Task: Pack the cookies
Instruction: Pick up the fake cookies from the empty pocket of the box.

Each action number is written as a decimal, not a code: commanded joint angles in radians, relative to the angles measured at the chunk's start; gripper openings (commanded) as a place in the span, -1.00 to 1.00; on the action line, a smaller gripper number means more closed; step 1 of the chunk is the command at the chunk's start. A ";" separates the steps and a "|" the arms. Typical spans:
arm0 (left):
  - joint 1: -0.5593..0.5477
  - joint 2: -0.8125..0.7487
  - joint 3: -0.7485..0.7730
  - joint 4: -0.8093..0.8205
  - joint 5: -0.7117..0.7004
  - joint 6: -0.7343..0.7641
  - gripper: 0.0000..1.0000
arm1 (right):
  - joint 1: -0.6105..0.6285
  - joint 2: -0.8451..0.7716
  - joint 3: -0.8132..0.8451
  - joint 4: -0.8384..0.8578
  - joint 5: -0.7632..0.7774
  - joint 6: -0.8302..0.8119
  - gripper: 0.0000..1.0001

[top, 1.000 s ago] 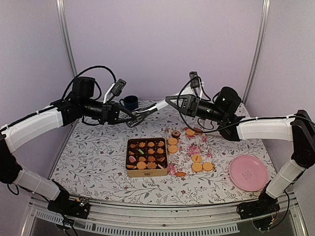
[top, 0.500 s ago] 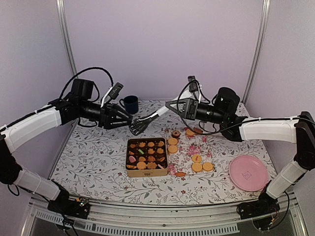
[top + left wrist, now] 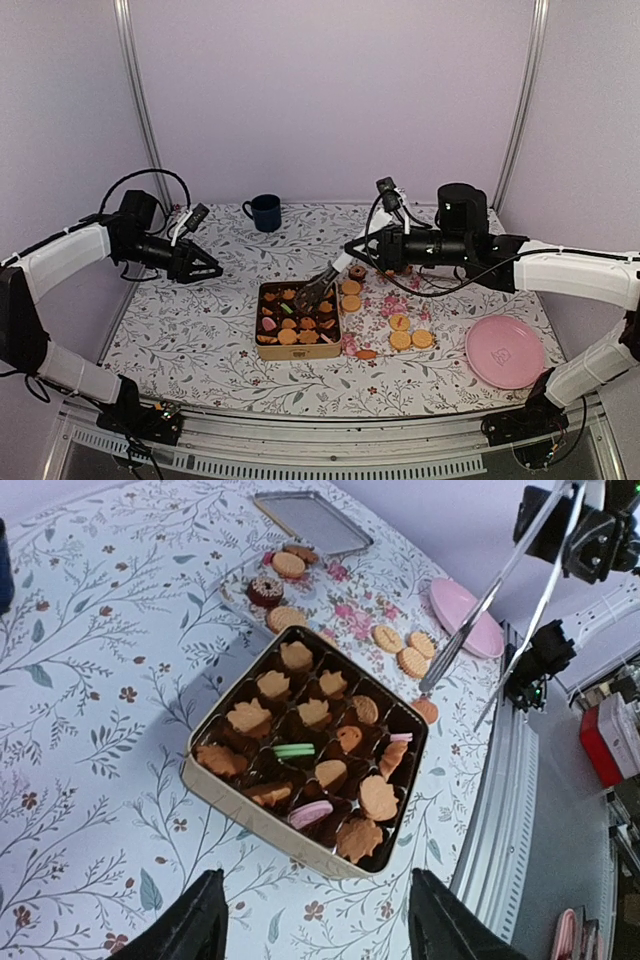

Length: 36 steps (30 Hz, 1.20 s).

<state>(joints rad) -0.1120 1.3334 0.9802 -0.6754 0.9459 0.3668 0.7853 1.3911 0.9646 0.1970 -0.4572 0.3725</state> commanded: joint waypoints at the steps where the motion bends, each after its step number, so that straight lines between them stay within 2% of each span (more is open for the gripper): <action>1: 0.073 0.040 -0.008 -0.070 -0.006 0.106 0.22 | 0.050 0.034 0.084 -0.173 0.028 -0.157 -0.15; 6: 0.116 0.050 -0.011 -0.088 0.003 0.135 0.20 | 0.065 0.091 0.163 -0.254 0.039 -0.252 -0.14; 21: 0.127 0.046 -0.006 -0.102 0.007 0.136 0.11 | 0.078 0.220 0.317 -0.379 0.002 -0.397 -0.19; 30: 0.127 0.037 -0.011 -0.102 0.013 0.135 0.06 | 0.091 0.248 0.335 -0.384 0.001 -0.402 -0.23; 36: 0.127 0.023 -0.014 -0.102 0.004 0.138 0.05 | 0.102 0.273 0.362 -0.400 0.014 -0.409 -0.33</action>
<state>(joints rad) 0.0036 1.3800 0.9760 -0.7708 0.9356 0.4900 0.8734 1.6459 1.2781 -0.2077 -0.4438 -0.0227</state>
